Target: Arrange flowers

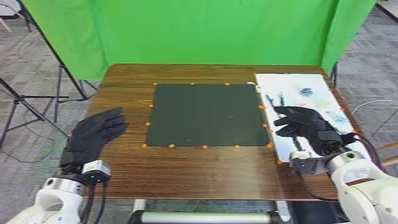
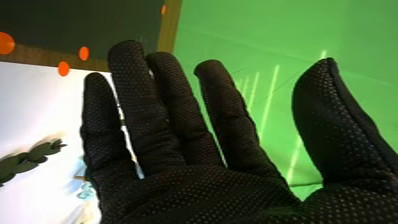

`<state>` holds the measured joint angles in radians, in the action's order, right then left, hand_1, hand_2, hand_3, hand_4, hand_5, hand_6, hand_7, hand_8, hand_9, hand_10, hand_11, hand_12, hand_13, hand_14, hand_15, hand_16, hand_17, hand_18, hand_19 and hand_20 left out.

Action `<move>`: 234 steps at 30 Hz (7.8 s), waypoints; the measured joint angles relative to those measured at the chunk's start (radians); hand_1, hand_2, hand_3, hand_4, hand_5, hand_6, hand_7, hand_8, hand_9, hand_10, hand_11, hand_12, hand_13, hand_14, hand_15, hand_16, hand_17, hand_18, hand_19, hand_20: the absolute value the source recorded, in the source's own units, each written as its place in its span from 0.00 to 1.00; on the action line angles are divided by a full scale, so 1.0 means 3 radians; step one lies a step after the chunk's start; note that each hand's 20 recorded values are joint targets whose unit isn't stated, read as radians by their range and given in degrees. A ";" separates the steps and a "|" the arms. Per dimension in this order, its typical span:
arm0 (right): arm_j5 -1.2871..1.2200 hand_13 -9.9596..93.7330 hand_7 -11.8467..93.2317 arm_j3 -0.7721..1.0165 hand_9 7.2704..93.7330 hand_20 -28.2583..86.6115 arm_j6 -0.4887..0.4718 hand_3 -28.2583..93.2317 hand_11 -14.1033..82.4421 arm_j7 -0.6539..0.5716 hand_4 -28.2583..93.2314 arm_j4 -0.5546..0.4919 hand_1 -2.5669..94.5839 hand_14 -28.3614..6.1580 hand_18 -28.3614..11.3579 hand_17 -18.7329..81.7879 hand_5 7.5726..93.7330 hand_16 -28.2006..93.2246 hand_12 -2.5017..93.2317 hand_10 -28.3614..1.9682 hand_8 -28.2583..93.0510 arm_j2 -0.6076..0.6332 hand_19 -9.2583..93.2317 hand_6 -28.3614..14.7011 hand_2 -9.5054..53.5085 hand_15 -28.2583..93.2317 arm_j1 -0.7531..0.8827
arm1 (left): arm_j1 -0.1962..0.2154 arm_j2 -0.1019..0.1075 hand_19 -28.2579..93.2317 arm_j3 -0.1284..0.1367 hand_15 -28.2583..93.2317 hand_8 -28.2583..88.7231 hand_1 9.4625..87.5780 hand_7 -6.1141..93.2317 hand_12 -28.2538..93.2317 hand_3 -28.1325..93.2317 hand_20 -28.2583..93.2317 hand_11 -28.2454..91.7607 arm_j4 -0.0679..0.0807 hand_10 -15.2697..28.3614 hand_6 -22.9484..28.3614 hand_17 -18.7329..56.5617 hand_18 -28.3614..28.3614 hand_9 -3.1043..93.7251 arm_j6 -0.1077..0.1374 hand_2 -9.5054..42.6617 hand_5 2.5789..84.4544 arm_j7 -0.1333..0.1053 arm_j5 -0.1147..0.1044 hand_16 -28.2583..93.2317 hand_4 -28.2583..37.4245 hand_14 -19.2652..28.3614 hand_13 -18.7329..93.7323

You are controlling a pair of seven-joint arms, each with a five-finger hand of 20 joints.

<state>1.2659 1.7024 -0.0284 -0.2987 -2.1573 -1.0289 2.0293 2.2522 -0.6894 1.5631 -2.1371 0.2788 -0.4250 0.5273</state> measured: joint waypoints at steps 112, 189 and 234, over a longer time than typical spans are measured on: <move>0.3919 0.74 0.62 -0.1432 0.66 0.48 -0.0457 0.86 0.88 -0.2153 0.04 0.0158 0.37 0.41 0.06 0.57 0.65 0.45 0.35 0.28 0.12 0.0579 1.00 0.45 0.09 0.95 -0.0456 | 0.0123 -0.0048 0.71 0.0048 0.74 0.15 0.22 0.25 0.32 0.90 0.32 0.51 -0.0059 0.85 0.69 0.13 0.90 0.44 -0.0066 0.25 0.52 0.0070 0.0026 0.12 0.16 1.00 0.39; 0.3920 0.76 0.24 -0.1446 0.76 0.39 -0.0991 0.81 0.49 -0.2300 0.06 0.0225 0.32 0.40 0.11 0.65 0.77 0.43 0.24 0.19 0.17 0.0638 1.00 0.37 0.16 0.85 -0.0784 | 0.0272 0.0068 0.71 0.0160 0.74 0.15 0.23 0.25 0.32 0.90 0.32 0.51 -0.0067 0.86 0.69 0.13 0.90 0.44 -0.0065 0.26 0.53 -0.0082 -0.0025 0.12 0.17 1.00 0.39; 0.4128 0.83 0.34 -0.1678 0.86 0.55 -0.1278 0.83 0.55 -0.2120 0.00 0.0310 0.61 0.55 0.17 0.70 0.86 0.46 0.41 0.50 0.43 0.0639 1.00 0.57 0.04 0.88 -0.0886 | 0.0299 0.0038 0.71 0.0259 0.74 0.15 0.23 0.25 0.32 0.91 0.32 0.51 -0.0070 0.86 0.69 0.13 0.90 0.44 -0.0099 0.26 0.53 -0.0022 0.0006 0.12 0.18 1.00 0.39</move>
<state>2.5042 1.1990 -0.4117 -0.9347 -2.0642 -0.8371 1.7635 2.3419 -0.6779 1.6408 -2.1580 0.2492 -0.4317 0.5290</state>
